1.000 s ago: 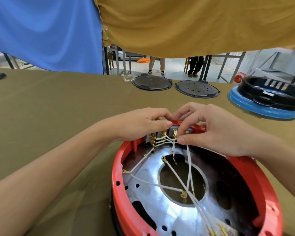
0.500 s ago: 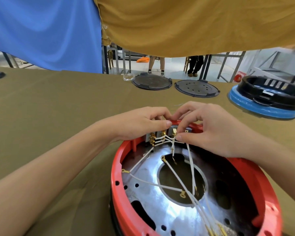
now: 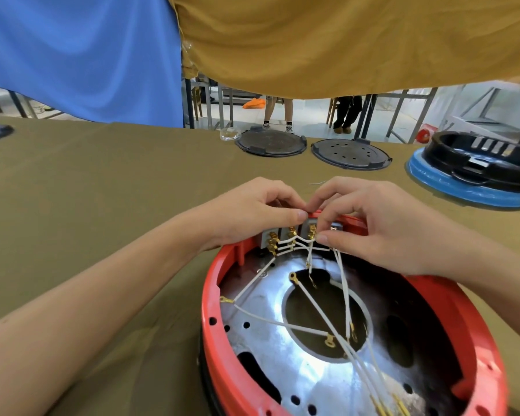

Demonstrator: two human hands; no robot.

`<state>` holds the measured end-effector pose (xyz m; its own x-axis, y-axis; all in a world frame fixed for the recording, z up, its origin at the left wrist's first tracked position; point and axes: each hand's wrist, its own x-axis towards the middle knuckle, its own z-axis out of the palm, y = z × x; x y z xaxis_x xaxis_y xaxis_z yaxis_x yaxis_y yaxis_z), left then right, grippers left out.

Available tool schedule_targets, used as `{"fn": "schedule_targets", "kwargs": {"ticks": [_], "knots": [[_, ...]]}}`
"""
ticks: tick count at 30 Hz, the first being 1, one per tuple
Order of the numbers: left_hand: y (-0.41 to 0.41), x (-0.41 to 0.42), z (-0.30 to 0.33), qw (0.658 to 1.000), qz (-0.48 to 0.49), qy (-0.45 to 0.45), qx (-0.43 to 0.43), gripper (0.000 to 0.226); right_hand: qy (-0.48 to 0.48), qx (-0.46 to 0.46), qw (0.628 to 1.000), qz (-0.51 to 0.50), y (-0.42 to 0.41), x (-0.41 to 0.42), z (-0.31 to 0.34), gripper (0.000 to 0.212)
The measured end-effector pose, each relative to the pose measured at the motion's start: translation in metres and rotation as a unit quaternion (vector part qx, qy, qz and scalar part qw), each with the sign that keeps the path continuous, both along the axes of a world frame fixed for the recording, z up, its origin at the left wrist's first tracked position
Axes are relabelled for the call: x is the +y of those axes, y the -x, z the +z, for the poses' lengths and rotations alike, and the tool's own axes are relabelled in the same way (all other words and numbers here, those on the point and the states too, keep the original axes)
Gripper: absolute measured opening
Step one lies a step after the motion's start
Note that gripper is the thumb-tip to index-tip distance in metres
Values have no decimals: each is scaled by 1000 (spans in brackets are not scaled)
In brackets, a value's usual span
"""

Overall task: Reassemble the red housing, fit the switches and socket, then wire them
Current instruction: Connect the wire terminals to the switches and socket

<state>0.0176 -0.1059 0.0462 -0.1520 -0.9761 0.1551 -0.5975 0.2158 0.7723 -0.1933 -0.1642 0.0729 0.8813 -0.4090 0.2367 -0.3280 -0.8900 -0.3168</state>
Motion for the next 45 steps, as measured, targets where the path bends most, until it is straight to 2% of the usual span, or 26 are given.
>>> {"fn": "schedule_targets", "kwargs": {"ticks": [5,21,27,32,38,43,45], "knots": [[0,0,0,1000,1,-13,22,13,14,1,1000,-4,-1,0,-2,6],[1,0,-2,1000,5,-18,12,10,10,-18,1000,-15,-1,-1,-4,5],[-1,1,1,999,6,-23,-22,17,-37,40,998,-20,8,-4,15,10],[-4,1,8,998,14,-10,-55,15,21,94,994,-41,10,-2,18,6],[-5,1,9,994,26,-17,-106,20,77,59,992,-84,3,3,10,8],[-1,3,11,990,9,-18,-137,25,13,-9,990,-142,-7,13,-2,34],[0,3,11,989,12,-14,-144,23,6,-16,985,-170,-11,15,-5,34]]}}
